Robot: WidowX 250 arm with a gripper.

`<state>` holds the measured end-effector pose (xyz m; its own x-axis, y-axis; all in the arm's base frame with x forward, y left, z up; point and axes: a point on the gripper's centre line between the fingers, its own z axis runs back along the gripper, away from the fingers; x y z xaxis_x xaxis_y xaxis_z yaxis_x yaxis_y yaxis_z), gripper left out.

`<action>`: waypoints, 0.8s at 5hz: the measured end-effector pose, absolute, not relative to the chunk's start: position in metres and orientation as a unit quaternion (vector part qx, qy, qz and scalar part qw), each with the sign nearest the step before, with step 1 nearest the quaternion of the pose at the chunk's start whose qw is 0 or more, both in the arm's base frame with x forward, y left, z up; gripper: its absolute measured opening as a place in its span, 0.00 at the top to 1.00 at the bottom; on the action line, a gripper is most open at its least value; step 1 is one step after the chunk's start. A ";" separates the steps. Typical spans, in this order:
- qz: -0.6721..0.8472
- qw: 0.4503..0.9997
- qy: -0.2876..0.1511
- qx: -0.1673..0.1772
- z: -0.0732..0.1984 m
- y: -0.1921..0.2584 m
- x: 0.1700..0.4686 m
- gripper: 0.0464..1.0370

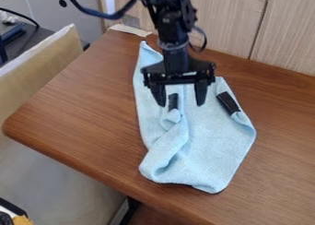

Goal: Fold the cloth from left to right

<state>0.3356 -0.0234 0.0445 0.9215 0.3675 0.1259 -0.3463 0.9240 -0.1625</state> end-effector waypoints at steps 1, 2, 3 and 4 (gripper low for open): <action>0.180 0.976 -0.095 -0.075 0.070 -0.012 0.330 0.04; 0.156 0.979 -0.100 -0.080 0.085 0.003 0.310 0.04; 0.153 0.980 -0.103 -0.080 0.087 0.004 0.310 0.04; 0.154 0.979 -0.103 -0.080 0.087 0.004 0.310 0.04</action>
